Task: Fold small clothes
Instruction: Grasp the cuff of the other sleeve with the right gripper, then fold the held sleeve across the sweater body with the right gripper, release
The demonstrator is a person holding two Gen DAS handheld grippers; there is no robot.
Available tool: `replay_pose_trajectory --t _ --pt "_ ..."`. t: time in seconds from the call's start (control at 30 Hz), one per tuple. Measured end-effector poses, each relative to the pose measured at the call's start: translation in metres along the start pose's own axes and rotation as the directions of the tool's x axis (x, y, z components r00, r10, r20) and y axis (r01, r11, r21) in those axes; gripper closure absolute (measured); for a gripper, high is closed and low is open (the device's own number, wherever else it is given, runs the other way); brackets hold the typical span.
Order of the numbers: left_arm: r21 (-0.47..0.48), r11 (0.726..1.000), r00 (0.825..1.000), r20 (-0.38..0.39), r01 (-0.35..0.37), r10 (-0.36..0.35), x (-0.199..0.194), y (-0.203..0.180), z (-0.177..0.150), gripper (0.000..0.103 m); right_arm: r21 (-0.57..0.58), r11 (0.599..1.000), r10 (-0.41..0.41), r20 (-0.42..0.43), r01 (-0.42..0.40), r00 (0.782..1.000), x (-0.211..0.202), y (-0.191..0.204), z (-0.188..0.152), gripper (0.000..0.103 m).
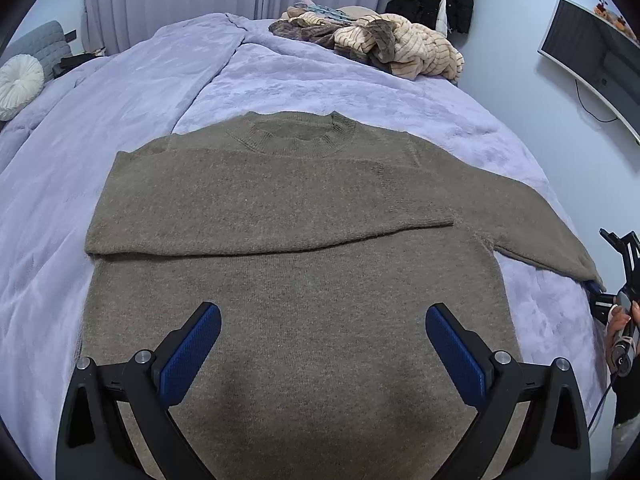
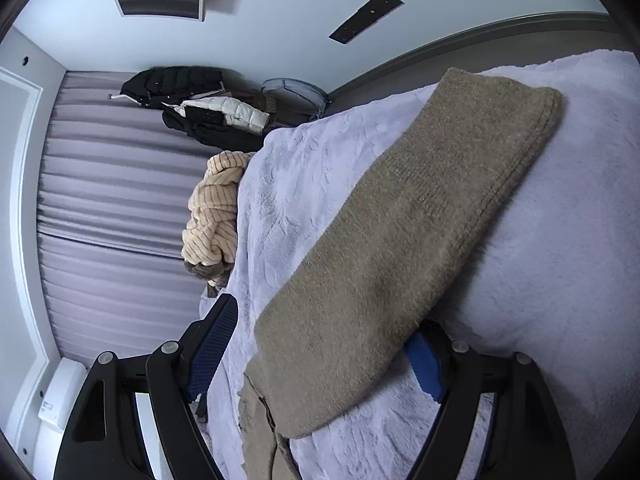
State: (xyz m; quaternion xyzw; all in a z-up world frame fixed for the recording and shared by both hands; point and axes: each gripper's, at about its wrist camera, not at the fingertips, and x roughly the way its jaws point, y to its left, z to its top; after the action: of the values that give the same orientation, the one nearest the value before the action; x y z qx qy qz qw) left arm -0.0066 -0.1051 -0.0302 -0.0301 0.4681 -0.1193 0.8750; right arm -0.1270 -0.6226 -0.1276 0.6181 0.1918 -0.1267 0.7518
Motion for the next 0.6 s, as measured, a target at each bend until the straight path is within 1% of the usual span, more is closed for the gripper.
replay_pose_trajectory --t 0.07,0.1,0.13,0.17,0.2,0.27,0.3,0.37,0.43,0.5,0.57,0.6 --pt "-0.001 1.000 1.000 0.007 -0.001 0.001 0.000 0.001 0.002 0.000 0.022 1.000 -0.001 0.002 0.000 1.000 0.003 -0.002 0.002 0.021" --pt "-0.003 1.000 1.000 0.011 -0.004 0.005 0.000 0.002 0.003 0.000 0.022 1.000 0.000 -0.002 0.000 1.000 0.004 -0.002 0.003 0.027" --pt "-0.005 1.000 1.000 0.015 -0.010 0.010 0.001 0.004 0.004 0.000 0.022 1.000 0.000 -0.007 0.000 1.000 0.005 -0.003 0.004 0.037" --pt "-0.007 1.000 1.000 0.016 -0.015 0.016 0.002 0.007 0.004 0.000 0.029 1.000 0.011 -0.020 -0.011 1.000 0.009 -0.004 0.006 0.068" --pt "-0.009 1.000 1.000 0.015 -0.020 0.020 0.003 0.009 0.004 0.000 0.047 0.998 0.031 -0.042 -0.030 0.999 0.012 -0.007 0.005 0.096" --pt "-0.021 0.999 1.000 0.012 -0.027 0.027 0.004 0.016 0.004 0.000 0.081 0.994 0.074 -0.060 -0.069 0.995 0.016 -0.010 0.001 0.097" --pt "-0.029 0.999 0.999 0.012 -0.029 0.029 0.004 0.019 0.004 0.000 0.075 0.993 0.092 -0.065 -0.087 0.994 0.017 -0.007 0.000 0.097" --pt "-0.044 0.998 0.999 0.014 -0.036 0.037 0.004 0.027 0.003 0.000 0.010 0.993 0.117 -0.094 -0.117 0.989 0.022 0.011 -0.006 0.097" --pt "-0.058 0.997 0.999 0.010 -0.042 0.042 0.005 0.035 0.001 0.000 -0.090 0.985 0.131 -0.142 -0.145 0.981 0.030 0.042 -0.015 0.097" --pt "-0.072 0.997 0.999 0.007 -0.040 0.041 0.007 0.042 -0.002 0.000 -0.214 0.963 0.124 -0.187 -0.164 0.975 0.040 0.080 -0.030 0.097" --pt "-0.091 0.995 0.999 0.008 -0.042 0.043 0.007 0.052 -0.005 0.000 -0.346 0.919 0.109 -0.238 -0.189 0.965 0.054 0.122 -0.054 0.097" --pt "-0.103 0.994 0.999 0.008 -0.041 0.042 0.008 0.056 -0.007 0.000 -0.410 0.887 0.103 -0.276 -0.214 0.956 0.064 0.145 -0.071 0.097"
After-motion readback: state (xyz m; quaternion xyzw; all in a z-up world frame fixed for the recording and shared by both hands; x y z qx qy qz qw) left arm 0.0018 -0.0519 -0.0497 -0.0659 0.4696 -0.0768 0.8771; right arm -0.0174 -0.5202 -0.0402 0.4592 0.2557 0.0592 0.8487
